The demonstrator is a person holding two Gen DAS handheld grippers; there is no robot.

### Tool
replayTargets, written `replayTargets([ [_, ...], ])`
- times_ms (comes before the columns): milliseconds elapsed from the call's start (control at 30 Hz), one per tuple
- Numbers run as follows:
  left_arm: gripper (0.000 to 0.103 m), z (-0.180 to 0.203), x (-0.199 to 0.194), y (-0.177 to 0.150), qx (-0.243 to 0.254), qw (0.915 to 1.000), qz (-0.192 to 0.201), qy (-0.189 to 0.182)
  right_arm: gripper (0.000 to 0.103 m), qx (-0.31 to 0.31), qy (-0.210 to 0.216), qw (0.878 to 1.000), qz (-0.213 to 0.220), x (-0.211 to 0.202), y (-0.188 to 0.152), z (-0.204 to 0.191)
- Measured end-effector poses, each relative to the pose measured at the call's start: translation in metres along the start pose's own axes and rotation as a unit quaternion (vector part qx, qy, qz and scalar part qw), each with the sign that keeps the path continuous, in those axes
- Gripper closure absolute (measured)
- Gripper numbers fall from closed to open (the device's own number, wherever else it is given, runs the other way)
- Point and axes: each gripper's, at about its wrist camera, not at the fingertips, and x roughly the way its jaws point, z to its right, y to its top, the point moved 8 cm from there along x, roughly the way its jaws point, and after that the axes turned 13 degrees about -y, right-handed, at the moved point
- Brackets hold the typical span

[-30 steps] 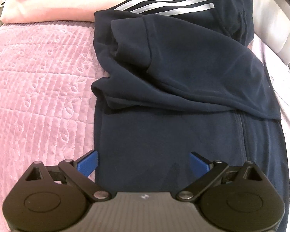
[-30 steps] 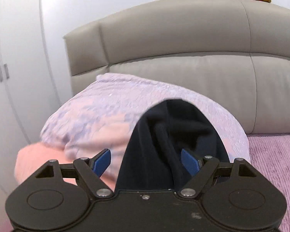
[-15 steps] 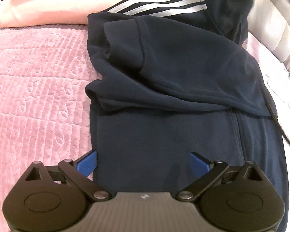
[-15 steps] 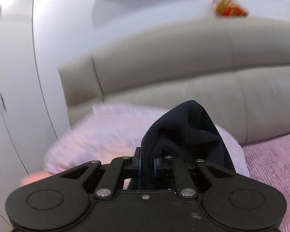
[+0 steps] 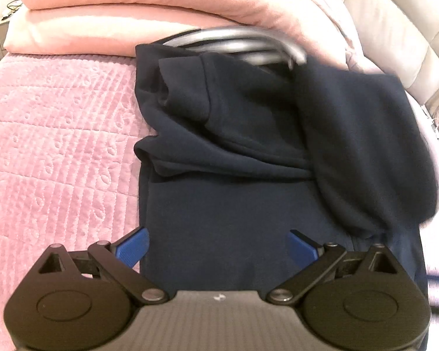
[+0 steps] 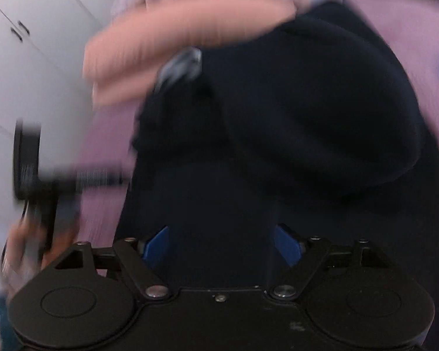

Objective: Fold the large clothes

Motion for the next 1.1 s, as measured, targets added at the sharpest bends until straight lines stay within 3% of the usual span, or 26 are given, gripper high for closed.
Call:
replayTargets([
  [33,0.002,0.001,-0.001,0.000,0.001,1.0000,0.000,-0.001,0.008,-0.002,-0.003,1.000,0.003,-0.007,-0.003,0.004],
  [133,0.002,0.003,-0.001,-0.001,0.003,1.0000,-0.003,-0.006,0.004,-0.032,-0.056,0.994,0.089,-0.032,0.023,0.011],
  [200,0.002,0.004,0.002,0.000,0.005,0.9999,-0.006,-0.007,0.003,-0.077,-0.085,0.984,0.137,-0.033,0.044,0.002],
  [267,0.002,0.003,0.002,0.000,0.006,0.9999,-0.007,-0.005,0.003,-0.154,-0.076,0.970,0.172,-0.016,0.061,-0.022],
  [333,0.002,0.000,0.000,0.001,0.003,1.0000,-0.004,0.000,0.003,-0.217,-0.097,0.955,0.176,0.019,0.074,-0.040],
  [400,0.002,-0.004,-0.001,0.001,-0.003,1.0000,-0.001,0.000,0.009,-0.259,-0.146,0.945,0.136,0.063,0.081,-0.047],
  [467,0.002,-0.010,-0.004,0.003,-0.012,0.9999,0.003,0.000,0.042,-0.276,-0.172,0.942,0.086,0.102,0.082,-0.043],
  [500,0.002,-0.013,-0.005,0.003,-0.018,0.9998,0.005,0.000,0.092,-0.261,-0.181,0.945,0.082,0.110,0.081,-0.036],
  [533,0.002,-0.016,-0.005,0.004,-0.023,0.9997,0.006,0.000,0.096,-0.228,-0.181,0.952,0.092,0.112,0.084,-0.029],
  [633,0.002,-0.021,-0.007,0.005,-0.026,0.9996,0.010,0.003,0.095,-0.138,-0.104,0.978,0.121,0.076,0.091,-0.035],
  [700,0.002,-0.021,-0.009,0.007,-0.028,0.9995,0.014,0.005,0.095,-0.136,-0.037,0.979,0.148,0.044,0.092,-0.063],
  [767,0.002,-0.019,-0.009,0.007,-0.027,0.9995,0.015,0.003,0.095,-0.127,0.004,0.979,0.162,0.031,0.092,-0.081],
  [800,0.002,-0.018,-0.009,0.007,-0.024,0.9996,0.013,0.005,0.088,-0.123,0.006,0.980,0.157,0.036,0.092,-0.085],
  [833,0.002,-0.017,-0.008,0.008,-0.022,0.9996,0.012,0.009,0.059,-0.127,0.002,0.982,0.139,0.046,0.090,-0.085],
  [900,0.002,-0.016,-0.010,0.007,-0.020,0.9996,0.012,0.016,0.026,-0.133,-0.010,0.990,0.056,0.075,0.078,-0.079],
  [967,0.002,-0.013,-0.011,0.005,-0.021,0.9996,0.012,0.011,0.028,-0.116,-0.003,0.992,0.047,0.075,0.070,-0.070],
  [1033,0.002,-0.013,-0.011,0.005,-0.022,0.9996,0.014,0.010,0.026,-0.105,0.000,0.991,0.083,0.062,0.070,-0.056],
  [1100,0.002,-0.012,-0.008,0.007,-0.021,0.9996,0.014,0.011,0.024,-0.119,-0.042,0.985,0.116,0.060,0.070,-0.043],
])
